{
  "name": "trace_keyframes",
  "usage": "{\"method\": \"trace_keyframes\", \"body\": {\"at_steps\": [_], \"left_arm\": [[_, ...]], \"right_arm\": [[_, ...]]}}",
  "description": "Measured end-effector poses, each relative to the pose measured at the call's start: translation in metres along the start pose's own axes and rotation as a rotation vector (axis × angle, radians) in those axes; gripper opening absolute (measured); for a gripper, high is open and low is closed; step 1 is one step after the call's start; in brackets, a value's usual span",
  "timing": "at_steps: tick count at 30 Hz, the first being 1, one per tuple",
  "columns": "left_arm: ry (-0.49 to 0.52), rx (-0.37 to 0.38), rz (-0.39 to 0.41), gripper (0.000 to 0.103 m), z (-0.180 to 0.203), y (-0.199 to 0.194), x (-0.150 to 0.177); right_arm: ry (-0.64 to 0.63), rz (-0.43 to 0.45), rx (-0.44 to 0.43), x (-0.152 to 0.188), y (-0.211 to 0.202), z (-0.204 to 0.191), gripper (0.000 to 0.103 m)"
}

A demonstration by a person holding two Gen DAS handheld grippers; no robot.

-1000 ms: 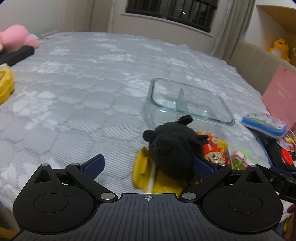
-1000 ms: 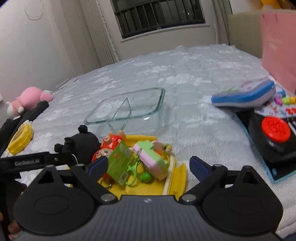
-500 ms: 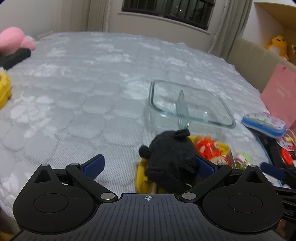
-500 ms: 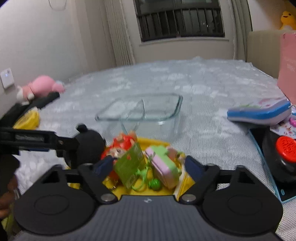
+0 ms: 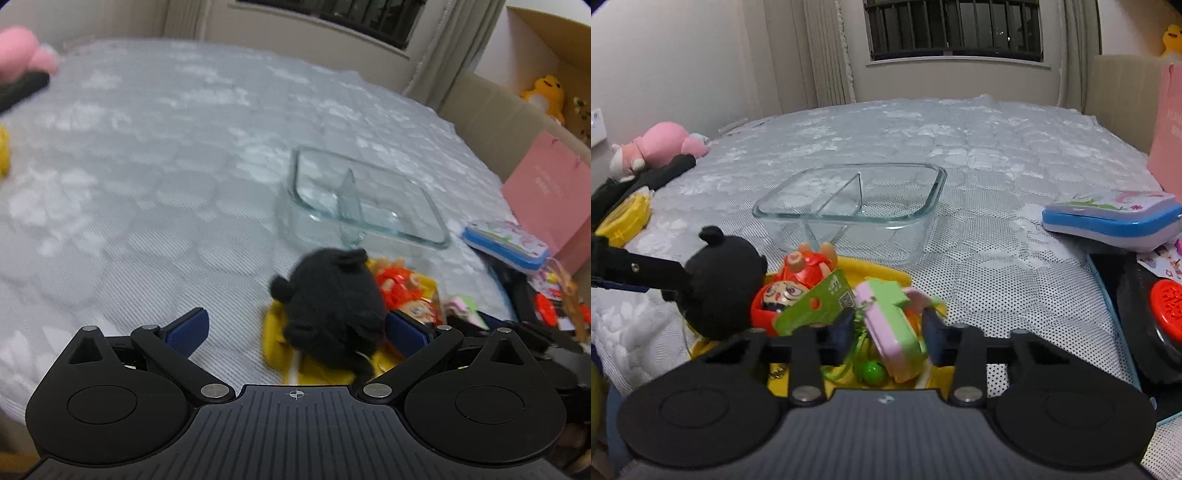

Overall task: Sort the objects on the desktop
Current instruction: 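Grasp the pink-and-green toy keychain with the right gripper and lift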

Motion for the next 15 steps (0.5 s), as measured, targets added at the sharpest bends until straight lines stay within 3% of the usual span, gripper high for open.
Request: {"method": "trace_keyframes", "body": {"at_steps": [8,15], "left_arm": [[-0.132,0.042,-0.021,0.103,-0.028,0.005,0.001],[-0.155,0.003,0.03,0.103,-0.049,-0.004,-0.012]], "right_arm": [[0.018,0.038,-0.019,-0.011,-0.015,-0.003,0.037],[-0.001,0.122,-0.082,-0.062,-0.038,-0.019,0.037]]}}
Point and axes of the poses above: each gripper's, at about its wrist camera, not at the fingertips, and y roughly the way its jaws point, z to its right, x to its underside, the point moved 8 cm from there along y, roughly the way its jaws point, and after that the axes turned 5 degrees about z, right-handed, at the moved point
